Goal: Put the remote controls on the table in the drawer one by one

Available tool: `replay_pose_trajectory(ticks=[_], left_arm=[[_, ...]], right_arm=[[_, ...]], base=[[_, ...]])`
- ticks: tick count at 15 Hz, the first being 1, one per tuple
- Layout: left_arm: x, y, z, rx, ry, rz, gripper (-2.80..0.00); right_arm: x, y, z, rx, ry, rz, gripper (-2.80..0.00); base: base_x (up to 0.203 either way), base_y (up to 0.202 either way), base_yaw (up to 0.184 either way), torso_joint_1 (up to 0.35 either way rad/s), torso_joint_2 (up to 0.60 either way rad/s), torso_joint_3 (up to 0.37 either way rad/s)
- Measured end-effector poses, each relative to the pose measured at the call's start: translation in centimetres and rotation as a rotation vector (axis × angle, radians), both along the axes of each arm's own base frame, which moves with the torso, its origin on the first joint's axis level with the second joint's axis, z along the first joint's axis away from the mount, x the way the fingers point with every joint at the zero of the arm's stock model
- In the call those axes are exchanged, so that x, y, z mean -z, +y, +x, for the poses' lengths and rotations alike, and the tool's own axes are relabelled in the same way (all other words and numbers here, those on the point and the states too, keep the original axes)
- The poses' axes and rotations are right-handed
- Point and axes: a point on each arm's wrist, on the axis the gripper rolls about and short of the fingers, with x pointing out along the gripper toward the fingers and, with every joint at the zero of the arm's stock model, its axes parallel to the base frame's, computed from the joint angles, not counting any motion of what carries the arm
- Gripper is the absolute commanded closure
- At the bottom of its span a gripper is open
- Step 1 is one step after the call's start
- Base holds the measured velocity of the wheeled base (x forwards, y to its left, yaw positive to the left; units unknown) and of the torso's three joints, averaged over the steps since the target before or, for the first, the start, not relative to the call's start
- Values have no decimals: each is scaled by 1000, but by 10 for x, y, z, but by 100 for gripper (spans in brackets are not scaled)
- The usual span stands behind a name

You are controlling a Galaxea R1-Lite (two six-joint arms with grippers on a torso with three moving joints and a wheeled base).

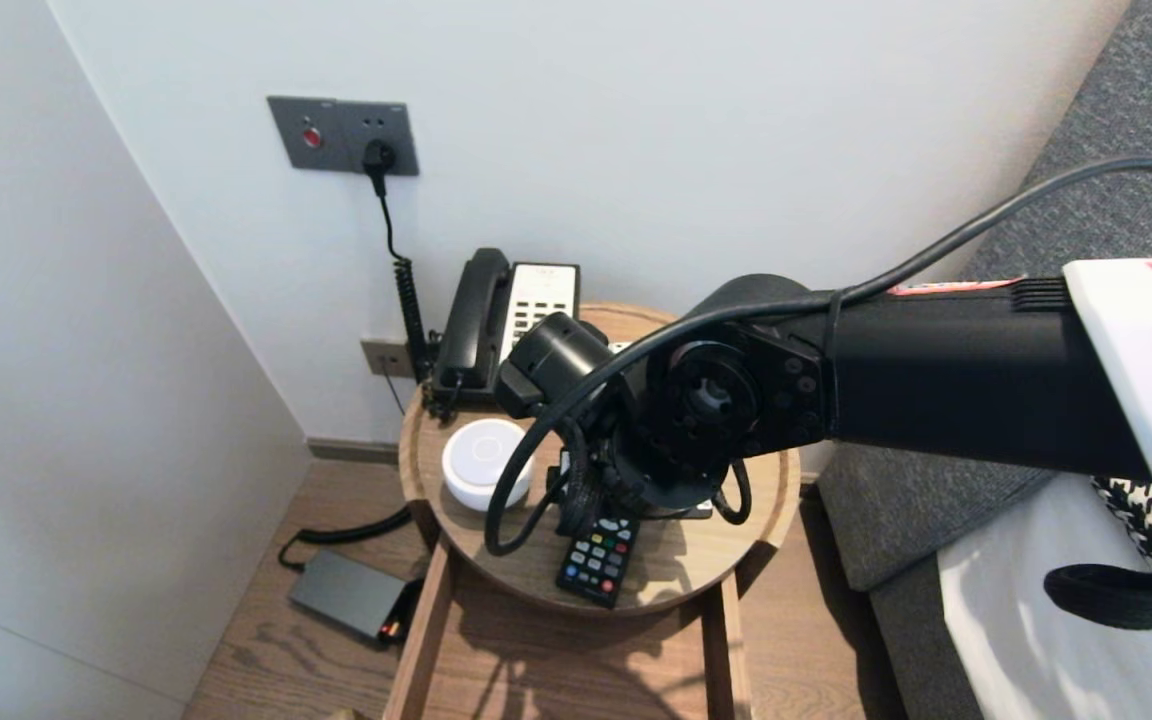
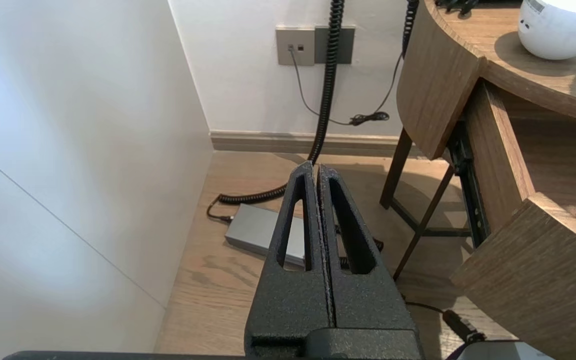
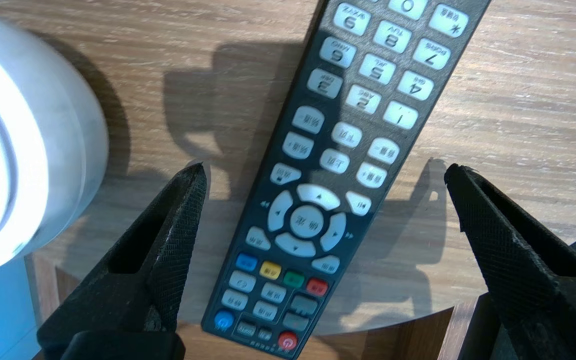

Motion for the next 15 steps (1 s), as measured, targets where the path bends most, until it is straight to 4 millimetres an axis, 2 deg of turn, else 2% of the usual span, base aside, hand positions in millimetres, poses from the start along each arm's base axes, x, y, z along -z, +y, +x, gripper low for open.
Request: replay_pose_trajectory(ticks=[11, 12, 15], left_arm=[[0, 0, 0, 0, 0, 0, 0], [0, 0, 0, 0, 0, 0, 0], [0, 0, 0, 0, 0, 0, 0]], right_arm=[[8, -1, 7, 13, 12, -17, -280], [8, -1, 7, 13, 14, -18, 0], [9, -1, 7, 11, 17, -22, 0]], base=[[0, 0, 0, 0, 0, 0], [0, 0, 0, 0, 0, 0], [0, 0, 0, 0, 0, 0]])
